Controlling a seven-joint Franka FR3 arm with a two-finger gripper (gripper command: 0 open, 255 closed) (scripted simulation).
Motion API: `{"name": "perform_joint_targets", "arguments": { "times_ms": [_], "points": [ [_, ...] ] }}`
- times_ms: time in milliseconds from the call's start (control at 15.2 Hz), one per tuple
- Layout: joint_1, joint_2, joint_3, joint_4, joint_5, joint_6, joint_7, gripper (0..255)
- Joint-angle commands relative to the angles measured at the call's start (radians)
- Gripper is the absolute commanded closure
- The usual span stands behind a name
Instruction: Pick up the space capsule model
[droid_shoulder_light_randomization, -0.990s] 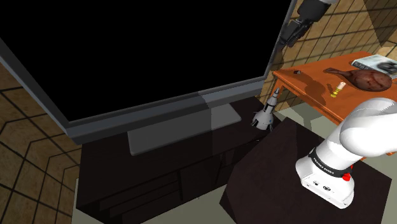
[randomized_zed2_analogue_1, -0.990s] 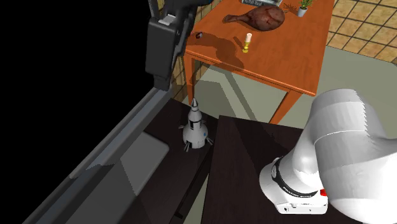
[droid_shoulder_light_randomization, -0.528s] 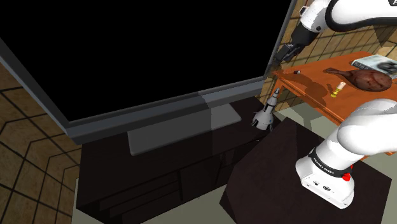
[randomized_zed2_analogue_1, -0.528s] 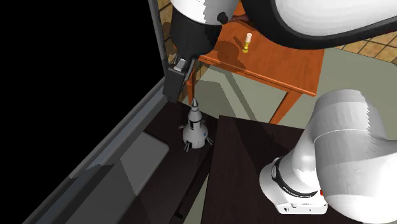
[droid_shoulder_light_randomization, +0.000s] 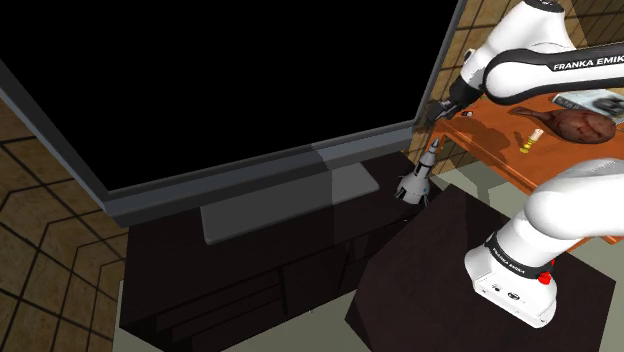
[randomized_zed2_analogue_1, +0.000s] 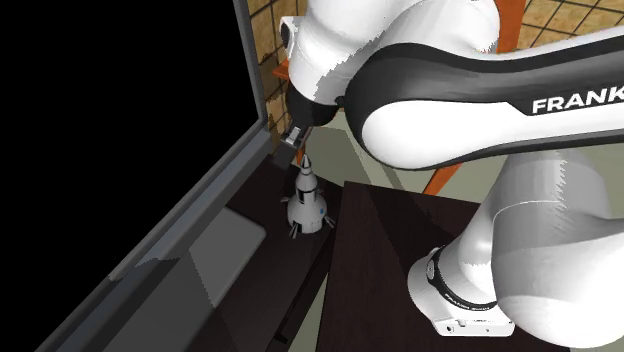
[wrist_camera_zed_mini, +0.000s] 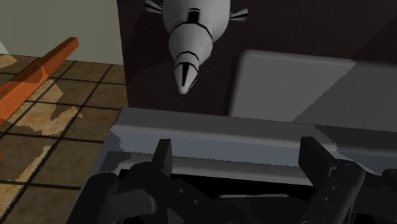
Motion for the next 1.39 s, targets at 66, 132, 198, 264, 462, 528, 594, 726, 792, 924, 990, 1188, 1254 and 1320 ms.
{"name": "perform_joint_targets", "arguments": {
  "times_ms": [66, 132, 198, 264, 462, 528, 594, 726, 792, 924, 990, 1188, 1254, 1320],
  "points": [
    [-0.061, 0.061, -0.009, -0.065, -0.046, 0.154, 0.01, 0],
    [-0.082, 0.091, -0.01, -0.082, -0.062, 0.208, 0.016, 0],
    [-0.106, 0.125, -0.01, -0.096, -0.078, 0.265, 0.024, 0],
    [-0.111, 0.133, -0.009, -0.099, -0.082, 0.278, 0.025, 0],
    [-0.119, 0.177, -0.007, -0.119, -0.09, 0.342, 0.031, 0],
    [-0.122, 0.193, -0.006, -0.126, -0.092, 0.364, 0.033, 0],
    [-0.125, 0.21, -0.005, -0.131, -0.095, 0.387, 0.035, 0],
    [-0.134, 0.255, -0.001, -0.145, -0.104, 0.446, 0.041, 0],
    [-0.134, 0.255, -0.001, -0.145, -0.104, 0.446, 0.041, 0],
    [-0.134, 0.253, -0.002, -0.145, -0.103, 0.444, 0.041, 255],
    [-0.134, 0.256, -0.002, -0.144, -0.104, 0.446, 0.04, 255],
    [-0.134, 0.255, -0.002, -0.144, -0.104, 0.446, 0.041, 255],
    [-0.134, 0.256, -0.001, -0.145, -0.104, 0.446, 0.041, 255],
    [-0.134, 0.256, -0.001, -0.144, -0.103, 0.446, 0.042, 255]
  ]
}}
